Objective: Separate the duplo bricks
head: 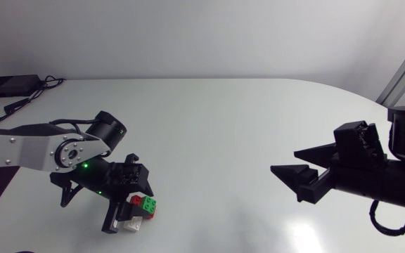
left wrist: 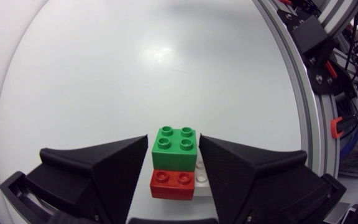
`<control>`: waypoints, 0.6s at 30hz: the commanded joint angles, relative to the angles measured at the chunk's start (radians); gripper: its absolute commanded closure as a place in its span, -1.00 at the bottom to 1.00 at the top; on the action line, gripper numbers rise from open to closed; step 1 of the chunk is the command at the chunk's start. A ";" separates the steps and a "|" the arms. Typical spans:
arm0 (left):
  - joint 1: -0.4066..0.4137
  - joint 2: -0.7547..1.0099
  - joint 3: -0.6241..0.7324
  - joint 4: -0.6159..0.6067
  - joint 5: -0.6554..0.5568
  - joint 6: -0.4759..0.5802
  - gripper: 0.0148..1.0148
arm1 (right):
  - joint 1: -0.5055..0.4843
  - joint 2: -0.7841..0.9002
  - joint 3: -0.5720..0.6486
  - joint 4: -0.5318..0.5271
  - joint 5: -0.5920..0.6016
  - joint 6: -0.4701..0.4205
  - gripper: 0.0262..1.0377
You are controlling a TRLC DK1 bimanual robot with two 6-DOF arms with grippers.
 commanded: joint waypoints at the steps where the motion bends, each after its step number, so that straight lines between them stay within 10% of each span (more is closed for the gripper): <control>1: 0.009 0.036 0.022 0.000 -0.004 0.041 0.27 | -0.013 -0.004 -0.032 0.018 -0.008 -0.018 -0.93; 18: -0.002 0.025 0.122 -0.092 0.091 0.014 0.56 | -0.040 -0.056 -0.084 0.028 -0.009 -0.044 -0.93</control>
